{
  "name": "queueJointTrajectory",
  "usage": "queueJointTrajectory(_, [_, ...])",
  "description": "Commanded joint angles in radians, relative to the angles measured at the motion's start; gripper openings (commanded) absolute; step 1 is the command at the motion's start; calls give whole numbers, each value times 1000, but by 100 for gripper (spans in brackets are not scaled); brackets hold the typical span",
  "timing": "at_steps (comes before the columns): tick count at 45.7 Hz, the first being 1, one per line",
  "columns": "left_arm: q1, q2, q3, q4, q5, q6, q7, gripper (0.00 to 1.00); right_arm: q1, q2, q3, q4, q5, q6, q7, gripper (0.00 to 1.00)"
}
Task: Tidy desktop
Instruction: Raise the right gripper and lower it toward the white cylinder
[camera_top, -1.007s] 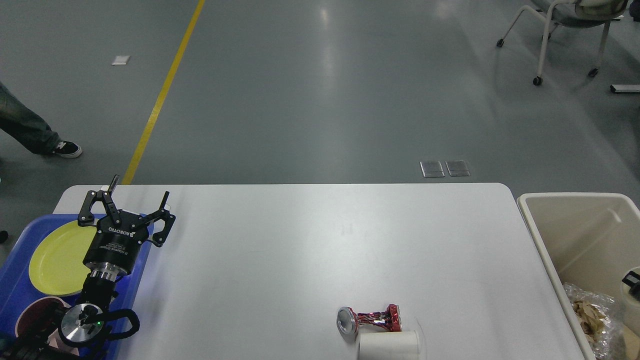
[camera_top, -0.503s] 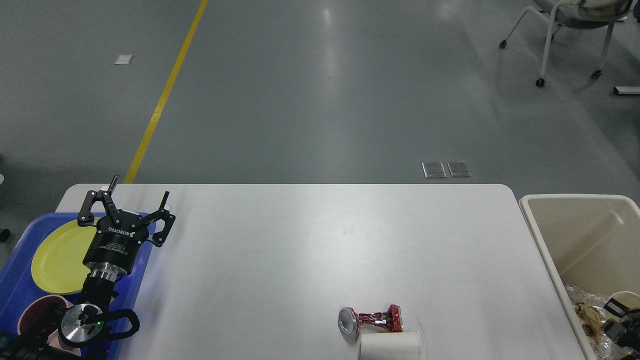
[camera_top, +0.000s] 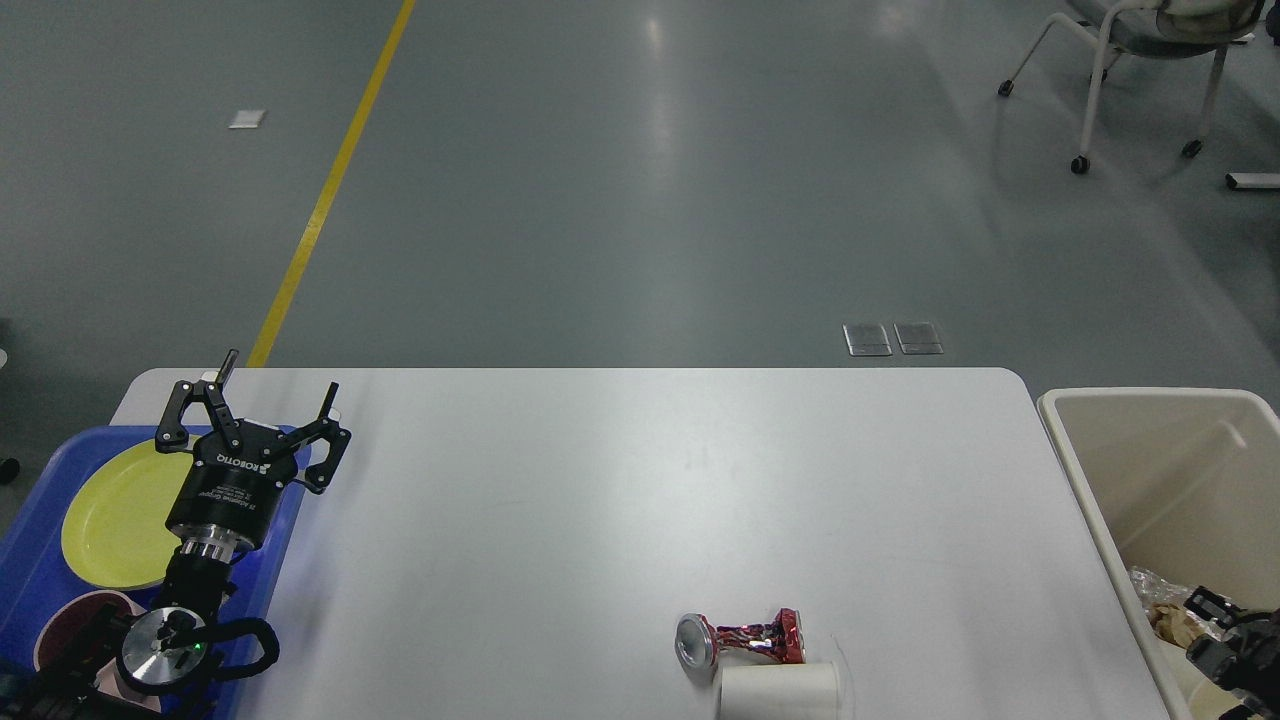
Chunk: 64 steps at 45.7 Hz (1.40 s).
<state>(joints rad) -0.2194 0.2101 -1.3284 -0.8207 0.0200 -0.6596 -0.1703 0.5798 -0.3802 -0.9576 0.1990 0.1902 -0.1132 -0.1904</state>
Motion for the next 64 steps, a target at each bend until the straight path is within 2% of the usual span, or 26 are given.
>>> queueJointTrajectory(1, [0, 0, 0, 0, 0, 0, 0, 96, 5, -3, 0, 7, -1, 7, 3, 100])
queueJointTrajectory(13, [0, 0, 0, 0, 0, 0, 0, 96, 61, -32, -4, 52, -12, 33, 6, 100])
queueJointTrajectory(19, [0, 0, 0, 0, 0, 0, 0, 96, 135, -83, -12, 152, -17, 79, 6, 100])
queueJointTrajectory(28, [0, 0, 0, 0, 0, 0, 0, 96, 432, -180, -93, 410, -118, 239, -4, 100])
queueJointTrajectory(36, [0, 0, 0, 0, 0, 0, 0, 96, 741, -171, -288, 661, -133, 320, -7, 100])
queueJointTrajectory(43, [0, 0, 0, 0, 0, 0, 0, 96, 995, -149, -337, 786, -130, 496, -7, 100])
queueJointTrajectory(53, [0, 0, 0, 0, 0, 0, 0, 96, 1255, -68, -345, 830, -129, 895, -9, 100])
queueJointTrajectory(58, [0, 0, 0, 0, 0, 0, 0, 96, 1402, -43, -359, 911, -127, 991, -9, 100])
queueJointTrajectory(64, [0, 0, 0, 0, 0, 0, 0, 96, 1641, 4, -398, 1094, -121, 1017, -11, 100])
